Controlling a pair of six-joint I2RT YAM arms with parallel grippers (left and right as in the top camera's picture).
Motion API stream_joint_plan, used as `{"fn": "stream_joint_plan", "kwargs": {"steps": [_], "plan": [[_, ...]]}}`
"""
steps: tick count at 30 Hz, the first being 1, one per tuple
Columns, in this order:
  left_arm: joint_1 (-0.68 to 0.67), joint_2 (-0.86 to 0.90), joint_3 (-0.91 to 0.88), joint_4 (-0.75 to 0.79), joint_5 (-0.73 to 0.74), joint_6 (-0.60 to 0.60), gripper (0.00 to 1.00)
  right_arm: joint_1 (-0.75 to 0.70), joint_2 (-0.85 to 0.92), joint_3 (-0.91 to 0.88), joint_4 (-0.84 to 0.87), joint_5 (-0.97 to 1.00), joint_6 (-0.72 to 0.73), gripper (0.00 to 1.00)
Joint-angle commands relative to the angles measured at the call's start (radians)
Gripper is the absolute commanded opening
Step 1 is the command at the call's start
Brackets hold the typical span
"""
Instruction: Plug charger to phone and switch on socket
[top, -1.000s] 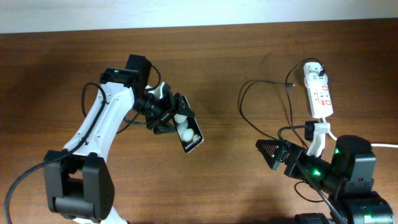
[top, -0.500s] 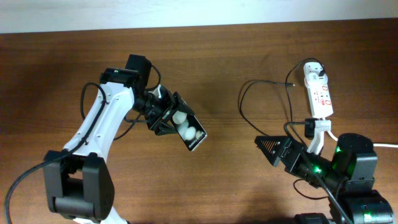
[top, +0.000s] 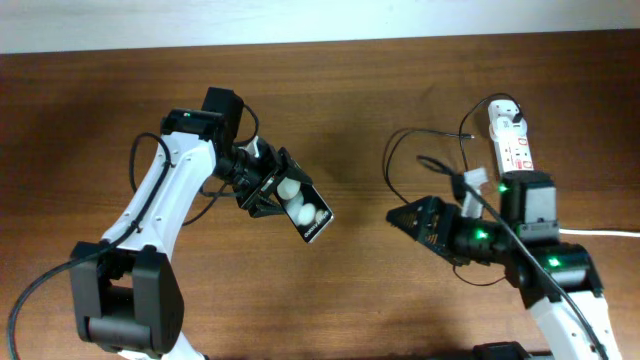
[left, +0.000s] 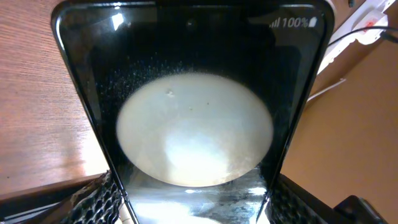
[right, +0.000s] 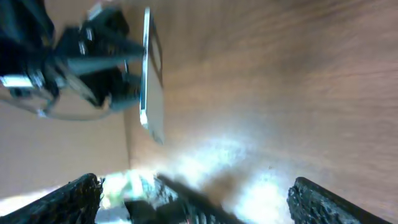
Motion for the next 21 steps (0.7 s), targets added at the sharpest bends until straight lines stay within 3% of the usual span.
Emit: {"fn": "stream_joint_plan", "kwargs": {"steps": [1,4,7,12,13,16,21], "plan": [[0.0,-0.024,0.003,0.02,-0.031,-0.095,0.7,0.108,0.0,0.008,0.013,0.092,-0.069,0.99],[0.0,-0.024,0.003,0.034,-0.035,-0.146,0.69,0.257,0.001,0.008,0.174,0.198,-0.034,0.99],[0.0,-0.024,0.003,0.035,-0.035,-0.232,0.72,0.449,0.01,0.008,0.23,0.607,0.245,0.99],[0.0,-0.024,0.003,0.048,0.039,-0.232,0.72,0.634,0.214,0.008,0.531,0.695,0.246,1.0],[0.0,-0.024,0.003,0.048,0.07,-0.232,0.72,0.633,0.276,0.008,0.575,0.695,0.246,0.96],[0.0,-0.024,0.003,0.047,0.098,-0.215,0.72,0.633,0.395,0.008,0.676,0.637,0.247,0.7],[0.0,-0.024,0.003,0.04,0.109,-0.209,0.72,0.633,0.399,0.008,0.759,0.615,0.247,0.32]]}}
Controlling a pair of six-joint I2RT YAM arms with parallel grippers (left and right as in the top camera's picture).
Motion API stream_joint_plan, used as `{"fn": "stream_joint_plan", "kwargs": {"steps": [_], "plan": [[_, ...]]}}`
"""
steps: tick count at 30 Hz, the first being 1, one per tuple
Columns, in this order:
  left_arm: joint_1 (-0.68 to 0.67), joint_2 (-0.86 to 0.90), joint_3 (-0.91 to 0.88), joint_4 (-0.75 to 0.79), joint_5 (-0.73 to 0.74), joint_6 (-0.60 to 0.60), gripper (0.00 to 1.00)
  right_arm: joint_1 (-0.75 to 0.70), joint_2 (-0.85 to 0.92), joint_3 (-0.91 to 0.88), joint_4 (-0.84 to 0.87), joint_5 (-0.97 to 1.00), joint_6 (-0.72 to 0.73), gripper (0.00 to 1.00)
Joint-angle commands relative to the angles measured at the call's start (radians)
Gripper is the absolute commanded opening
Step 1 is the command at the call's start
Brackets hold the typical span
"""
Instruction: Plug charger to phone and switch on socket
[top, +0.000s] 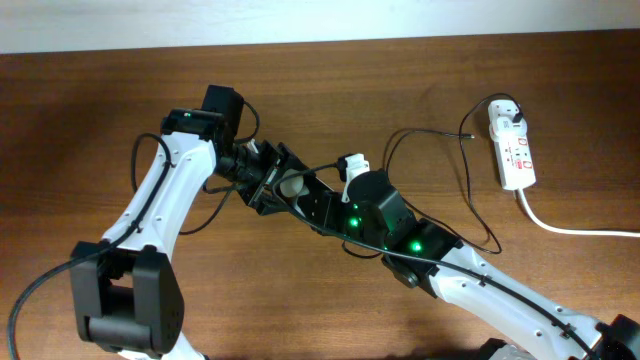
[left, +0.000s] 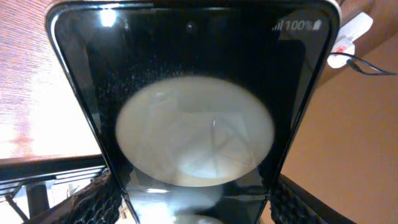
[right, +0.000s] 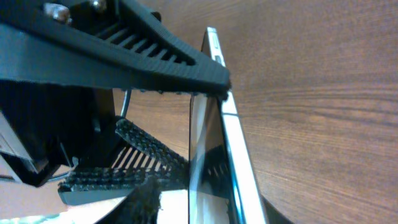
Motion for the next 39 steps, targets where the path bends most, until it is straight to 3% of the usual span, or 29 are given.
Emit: {"fn": "stream_joint_plan", "kwargs": {"steps": [1,5,10,12,13,17,21,25,27,31,35,38,39], "plan": [[0.0,-0.024,0.003,-0.002,0.045,0.012,0.71,0.005,0.003,0.008,0.006,-0.026,-0.006,0.27],[0.0,-0.024,0.003,-0.002,0.04,0.012,0.73,0.003,0.003,0.008,0.006,-0.07,-0.006,0.06],[0.001,-0.024,0.003,-0.001,0.04,0.012,0.77,0.002,0.003,0.008,0.006,-0.103,0.013,0.04],[0.003,-0.024,0.003,0.003,0.04,0.012,0.99,0.002,0.002,0.008,0.006,-0.103,0.012,0.04],[0.009,-0.024,0.003,0.006,0.04,0.013,0.99,0.001,0.002,0.008,0.006,-0.103,0.013,0.04],[0.075,-0.032,0.003,0.006,0.034,0.196,0.99,-0.068,0.002,0.008,-0.021,-0.194,0.012,0.04],[0.125,-0.146,0.003,0.005,0.029,0.433,0.99,-0.183,0.002,0.008,-0.034,-0.354,0.022,0.04],[0.132,-0.438,0.003,-0.121,-0.287,0.583,0.99,-0.22,0.002,0.008,-0.074,-0.397,0.066,0.04],[0.132,-0.593,0.003,-0.14,-0.359,0.612,0.99,-0.22,0.002,0.008,-0.074,-0.439,0.103,0.04],[0.132,-0.88,-0.026,-0.178,-0.443,0.609,0.99,-0.22,0.002,0.008,-0.074,-0.49,0.17,0.04],[0.132,-1.121,-0.314,-0.118,-0.516,0.397,0.99,-0.22,0.002,0.008,-0.074,-0.511,0.177,0.04],[0.132,-1.201,-0.568,0.12,-0.299,0.236,0.99,-0.22,0.002,0.008,-0.074,-0.519,0.177,0.04],[0.132,-1.198,-0.677,0.241,-0.218,0.13,0.99,-0.22,0.002,0.008,-0.074,-0.519,0.177,0.04]]}}
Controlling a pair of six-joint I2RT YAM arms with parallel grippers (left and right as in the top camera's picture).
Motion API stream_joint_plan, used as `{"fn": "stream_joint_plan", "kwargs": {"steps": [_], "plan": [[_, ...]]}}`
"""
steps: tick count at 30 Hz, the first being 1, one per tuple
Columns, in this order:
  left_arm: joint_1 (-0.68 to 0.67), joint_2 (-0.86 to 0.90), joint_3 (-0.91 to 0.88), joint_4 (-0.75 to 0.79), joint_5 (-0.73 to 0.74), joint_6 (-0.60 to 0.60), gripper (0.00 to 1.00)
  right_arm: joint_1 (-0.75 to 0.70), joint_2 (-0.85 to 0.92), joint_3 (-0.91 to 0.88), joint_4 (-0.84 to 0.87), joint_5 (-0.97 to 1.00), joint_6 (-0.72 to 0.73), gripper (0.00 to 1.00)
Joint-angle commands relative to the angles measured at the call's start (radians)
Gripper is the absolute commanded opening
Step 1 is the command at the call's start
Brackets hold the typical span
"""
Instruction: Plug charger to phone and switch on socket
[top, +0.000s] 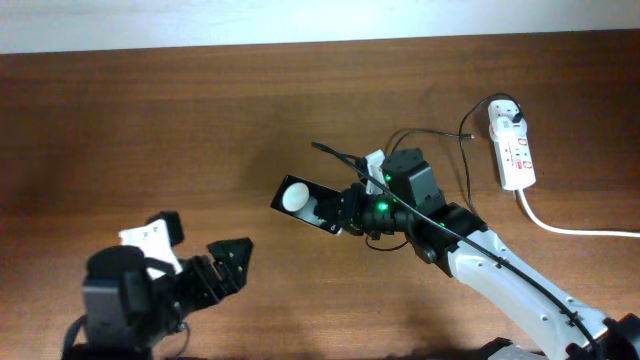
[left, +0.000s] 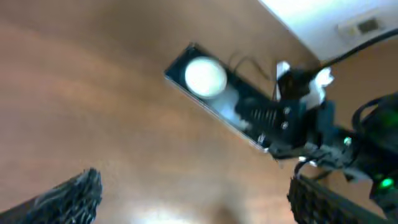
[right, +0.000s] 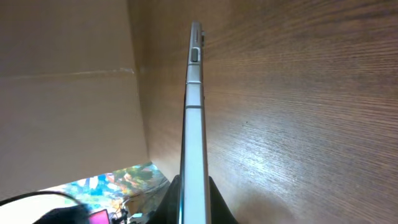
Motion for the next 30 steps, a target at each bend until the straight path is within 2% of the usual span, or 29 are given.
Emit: {"fn": "stream_joint_plan", "kwargs": {"steps": [1,2,3,5,10,15,21,30], "plan": [[0.005,-0.002,-0.23,0.251,0.235,-0.309,0.99,-0.006,-0.008,0.013,0.011,-0.026,-0.005,0.04],[0.005,0.004,-0.315,0.361,0.3,-0.486,0.99,-0.007,-0.008,0.013,0.011,-0.026,0.031,0.04],[0.005,0.009,-0.369,0.43,0.318,-0.588,0.99,-0.007,-0.008,0.013,0.011,-0.026,0.059,0.04],[0.005,0.031,-0.396,0.506,0.318,-0.648,0.99,-0.007,-0.008,0.013,0.006,-0.026,0.069,0.04],[0.005,0.168,-0.396,0.615,0.268,-0.692,0.99,-0.007,-0.008,0.013,0.0,-0.041,0.07,0.04],[-0.074,0.432,-0.395,0.923,0.333,-0.692,0.99,-0.007,-0.008,0.013,-0.03,-0.055,0.069,0.04],[-0.074,0.463,-0.395,1.015,0.309,-0.693,0.99,-0.005,-0.008,0.013,-0.065,-0.086,0.07,0.04],[-0.074,0.463,-0.395,1.015,0.257,-0.692,0.99,-0.005,-0.008,0.013,-0.068,-0.153,0.072,0.04]]}}
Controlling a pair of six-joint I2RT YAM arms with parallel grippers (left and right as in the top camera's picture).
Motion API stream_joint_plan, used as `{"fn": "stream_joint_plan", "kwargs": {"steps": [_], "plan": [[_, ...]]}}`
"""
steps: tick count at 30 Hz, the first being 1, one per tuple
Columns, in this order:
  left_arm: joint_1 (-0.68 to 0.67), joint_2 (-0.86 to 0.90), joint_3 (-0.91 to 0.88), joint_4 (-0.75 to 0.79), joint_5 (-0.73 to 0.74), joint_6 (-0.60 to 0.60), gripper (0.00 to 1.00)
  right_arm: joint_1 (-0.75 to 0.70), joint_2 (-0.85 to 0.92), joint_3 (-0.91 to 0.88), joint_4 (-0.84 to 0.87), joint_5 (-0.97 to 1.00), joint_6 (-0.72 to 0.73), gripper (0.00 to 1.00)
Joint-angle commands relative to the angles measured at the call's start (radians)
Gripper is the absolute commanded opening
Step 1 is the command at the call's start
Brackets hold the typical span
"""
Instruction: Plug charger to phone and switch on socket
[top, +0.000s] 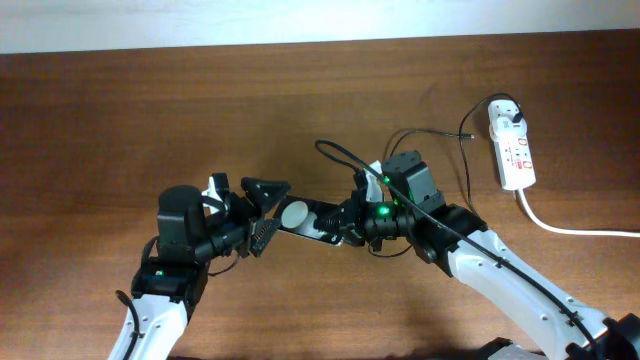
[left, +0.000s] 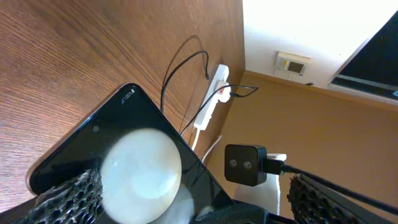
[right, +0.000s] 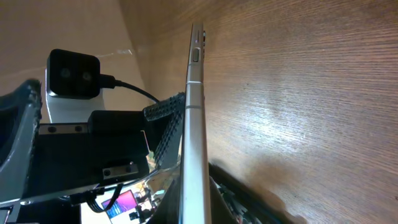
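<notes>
The black phone (top: 300, 215) hangs over the table's middle, a pale round reflection on its screen (left: 134, 163). My right gripper (top: 347, 222) is shut on its right end; in the right wrist view the phone shows edge-on (right: 196, 118). My left gripper (top: 272, 213) is open, one finger on each side of the phone's left end. The white power strip (top: 512, 150) lies at the far right with a charger plugged in. Its thin black cable (top: 440, 133) loops on the table, the free end near the strip.
A white mains lead (top: 575, 230) runs from the strip off the right edge. The strip also shows far off in the left wrist view (left: 210, 104). Bare brown table (top: 100, 120) spreads to the left and back.
My left gripper was open low at the front left, far from the phone. Now it stands open around the phone's left end. The right gripper still holds the phone, about where it was.
First my left gripper held the phone up while the right gripper was near the strip. Then the right gripper was at the phone too. Later the right held it alone, the left open at the front. Now the left is open at the phone again.
</notes>
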Motion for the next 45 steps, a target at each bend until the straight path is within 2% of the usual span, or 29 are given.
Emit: {"fn": "stream_joint_plan", "kwargs": {"steps": [1,3,5,8,11,12,14,17,18,20,21,22,24,27,28,30,34,35,36,38,40,43,45], "plan": [[-0.002,0.004,0.003,0.0,-0.037,-0.003,1.0,-0.003,-0.009,0.013,0.016,-0.05,-0.006,0.04],[-0.003,0.004,0.003,-0.001,-0.01,-0.004,0.94,-0.003,-0.009,0.013,0.016,-0.009,-0.005,0.04],[-0.002,0.004,0.003,-0.013,0.04,-0.033,0.92,-0.003,-0.009,0.013,0.023,0.102,0.019,0.04],[-0.002,0.004,0.003,-0.012,0.06,-0.033,0.94,-0.003,-0.009,0.013,0.024,0.24,0.002,0.04],[-0.002,0.004,0.003,-0.013,0.065,-0.033,1.0,-0.003,-0.009,0.013,0.099,0.242,0.008,0.04],[-0.002,0.004,0.003,-0.013,0.085,-0.033,1.0,-0.003,-0.009,0.013,0.163,0.213,0.066,0.04],[-0.002,0.004,0.003,-0.012,0.083,-0.046,0.99,0.005,-0.009,0.013,0.188,0.146,0.176,0.04],[-0.002,0.004,0.003,-0.012,0.08,-0.193,0.99,0.082,-0.008,0.013,0.191,0.137,0.342,0.04],[-0.002,0.004,0.003,-0.012,0.079,-0.24,0.95,0.113,-0.008,0.013,0.208,0.138,0.398,0.04],[-0.002,0.004,0.003,-0.012,0.058,-0.272,0.85,0.153,-0.008,0.013,0.254,0.161,0.425,0.04],[-0.002,0.004,0.003,-0.013,0.044,-0.303,0.84,0.155,-0.009,0.013,0.254,0.164,0.432,0.04],[-0.002,0.004,0.003,-0.012,0.037,-0.36,0.73,0.155,-0.009,0.013,0.253,0.171,0.431,0.04],[-0.002,0.004,0.003,-0.012,0.02,-0.452,0.65,0.155,-0.009,0.013,0.253,0.172,0.431,0.04],[-0.002,0.004,0.003,-0.011,0.004,-0.512,0.38,0.155,-0.009,0.013,0.253,0.186,0.446,0.04],[-0.002,0.004,0.003,-0.011,0.004,-0.511,0.31,0.157,-0.009,0.013,0.253,0.182,0.509,0.04],[-0.003,0.004,0.003,-0.011,0.005,-0.511,0.26,0.17,-0.009,0.013,0.254,0.187,0.614,0.04],[-0.002,0.004,0.003,-0.011,0.005,-0.511,0.24,0.174,-0.008,0.013,0.256,0.214,0.624,0.04],[-0.003,0.004,0.003,-0.008,0.005,-0.511,0.2,0.174,-0.008,0.013,0.256,0.214,0.643,0.06],[-0.002,0.004,0.003,-0.008,0.005,-0.511,0.13,0.174,-0.008,0.013,0.256,0.227,0.644,0.15],[-0.002,0.004,0.003,-0.008,0.004,-0.511,0.06,0.174,-0.008,0.013,0.256,0.229,0.644,0.21],[-0.002,0.004,0.003,-0.008,-0.008,-0.511,0.04,0.173,-0.008,0.013,0.256,0.229,0.644,0.25],[-0.002,0.004,0.003,-0.013,-0.08,-0.505,0.03,0.173,-0.008,0.013,0.225,0.267,0.634,0.4],[-0.002,0.004,0.003,-0.012,-0.241,-0.414,0.06,0.172,-0.008,0.013,0.137,0.461,0.444,0.5]]}}
